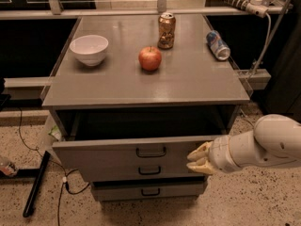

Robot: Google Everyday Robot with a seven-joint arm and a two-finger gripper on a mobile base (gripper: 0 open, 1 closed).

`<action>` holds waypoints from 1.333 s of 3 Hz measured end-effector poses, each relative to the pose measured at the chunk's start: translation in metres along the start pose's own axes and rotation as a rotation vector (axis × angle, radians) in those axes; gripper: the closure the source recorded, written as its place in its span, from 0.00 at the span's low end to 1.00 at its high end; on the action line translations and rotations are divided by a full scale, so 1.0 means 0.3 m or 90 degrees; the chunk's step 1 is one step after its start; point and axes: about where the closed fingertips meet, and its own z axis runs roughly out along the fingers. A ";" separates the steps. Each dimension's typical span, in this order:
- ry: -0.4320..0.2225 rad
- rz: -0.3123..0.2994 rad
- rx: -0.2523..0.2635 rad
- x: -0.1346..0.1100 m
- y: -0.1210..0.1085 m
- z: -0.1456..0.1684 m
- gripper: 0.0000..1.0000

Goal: Close top drawer

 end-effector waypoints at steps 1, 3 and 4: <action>0.000 0.000 0.000 0.000 0.000 0.000 0.39; 0.000 0.000 0.000 0.000 0.000 0.000 0.00; 0.012 -0.017 0.003 -0.026 0.002 0.015 0.00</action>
Offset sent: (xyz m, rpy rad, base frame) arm 0.0000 0.0000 0.0000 0.0000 0.0000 0.0000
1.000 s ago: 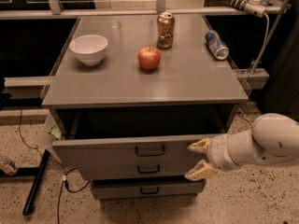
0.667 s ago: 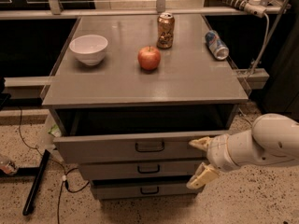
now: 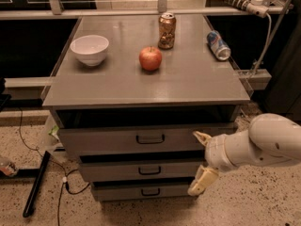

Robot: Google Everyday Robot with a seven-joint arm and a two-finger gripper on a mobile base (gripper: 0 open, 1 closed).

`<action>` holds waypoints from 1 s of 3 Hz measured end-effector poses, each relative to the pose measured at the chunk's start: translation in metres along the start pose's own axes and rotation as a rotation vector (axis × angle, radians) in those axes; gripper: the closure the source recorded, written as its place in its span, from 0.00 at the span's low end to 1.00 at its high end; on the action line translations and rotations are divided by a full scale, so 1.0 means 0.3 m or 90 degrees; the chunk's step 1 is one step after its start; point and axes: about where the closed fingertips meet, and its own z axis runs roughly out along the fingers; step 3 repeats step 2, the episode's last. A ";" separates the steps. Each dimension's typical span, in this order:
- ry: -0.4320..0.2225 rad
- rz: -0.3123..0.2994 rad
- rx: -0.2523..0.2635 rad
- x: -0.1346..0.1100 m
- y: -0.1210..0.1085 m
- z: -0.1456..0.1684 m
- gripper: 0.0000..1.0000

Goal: Close top drawer

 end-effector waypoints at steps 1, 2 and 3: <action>0.011 -0.009 0.011 -0.041 -0.080 0.050 0.00; 0.011 -0.009 0.011 -0.041 -0.080 0.050 0.00; 0.011 -0.009 0.011 -0.041 -0.080 0.050 0.00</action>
Offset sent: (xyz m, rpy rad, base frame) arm 0.0559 0.0139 -0.0119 -0.0439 -0.0094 -0.0326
